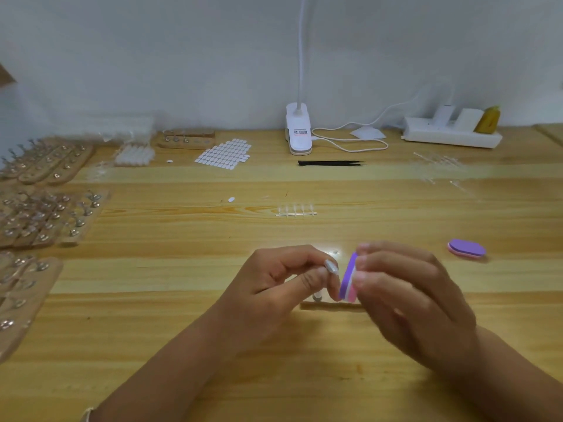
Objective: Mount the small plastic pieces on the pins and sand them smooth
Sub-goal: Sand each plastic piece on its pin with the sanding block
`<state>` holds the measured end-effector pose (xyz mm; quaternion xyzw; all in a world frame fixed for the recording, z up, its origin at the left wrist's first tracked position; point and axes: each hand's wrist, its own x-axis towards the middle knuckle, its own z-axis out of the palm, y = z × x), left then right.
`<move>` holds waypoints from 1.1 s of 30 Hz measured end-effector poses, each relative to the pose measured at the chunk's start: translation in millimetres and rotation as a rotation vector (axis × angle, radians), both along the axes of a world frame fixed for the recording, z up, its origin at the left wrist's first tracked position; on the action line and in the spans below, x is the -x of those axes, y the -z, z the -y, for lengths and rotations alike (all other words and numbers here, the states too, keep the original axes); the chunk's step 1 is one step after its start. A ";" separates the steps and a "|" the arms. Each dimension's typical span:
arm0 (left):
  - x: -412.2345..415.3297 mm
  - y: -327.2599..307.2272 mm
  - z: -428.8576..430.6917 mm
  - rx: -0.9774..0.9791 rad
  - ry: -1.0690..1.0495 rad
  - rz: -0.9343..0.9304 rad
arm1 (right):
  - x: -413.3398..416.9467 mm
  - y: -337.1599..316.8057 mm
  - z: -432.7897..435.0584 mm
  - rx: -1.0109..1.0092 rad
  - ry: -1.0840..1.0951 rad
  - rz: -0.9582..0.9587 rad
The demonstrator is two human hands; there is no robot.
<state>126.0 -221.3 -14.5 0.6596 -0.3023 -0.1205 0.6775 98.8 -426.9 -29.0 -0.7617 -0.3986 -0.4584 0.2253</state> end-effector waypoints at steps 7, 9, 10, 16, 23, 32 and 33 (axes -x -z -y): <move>0.9 -1.4 0.7 0.022 0.012 0.005 | -11.8 -2.6 11.5 0.047 0.106 -0.044; 0.6 -1.3 0.9 0.036 0.006 0.010 | -9.8 -2.1 9.3 0.032 0.093 -0.016; 0.1 -1.2 0.9 0.043 -0.002 0.021 | -8.0 -1.2 7.4 0.033 0.077 -0.004; -1.4 0.2 2.3 0.077 -0.123 0.023 | -7.7 -1.1 7.0 -0.014 0.092 -0.030; 1.8 1.0 5.7 0.163 -0.160 -0.004 | -2.0 2.1 -4.3 -0.026 0.034 -0.066; 5.0 -0.7 6.6 0.197 -0.201 -0.082 | -3.5 -0.2 0.1 -0.060 0.063 -0.060; 5.1 -0.6 7.4 0.201 -0.198 -0.083 | -1.3 0.0 -3.1 -0.058 0.042 -0.053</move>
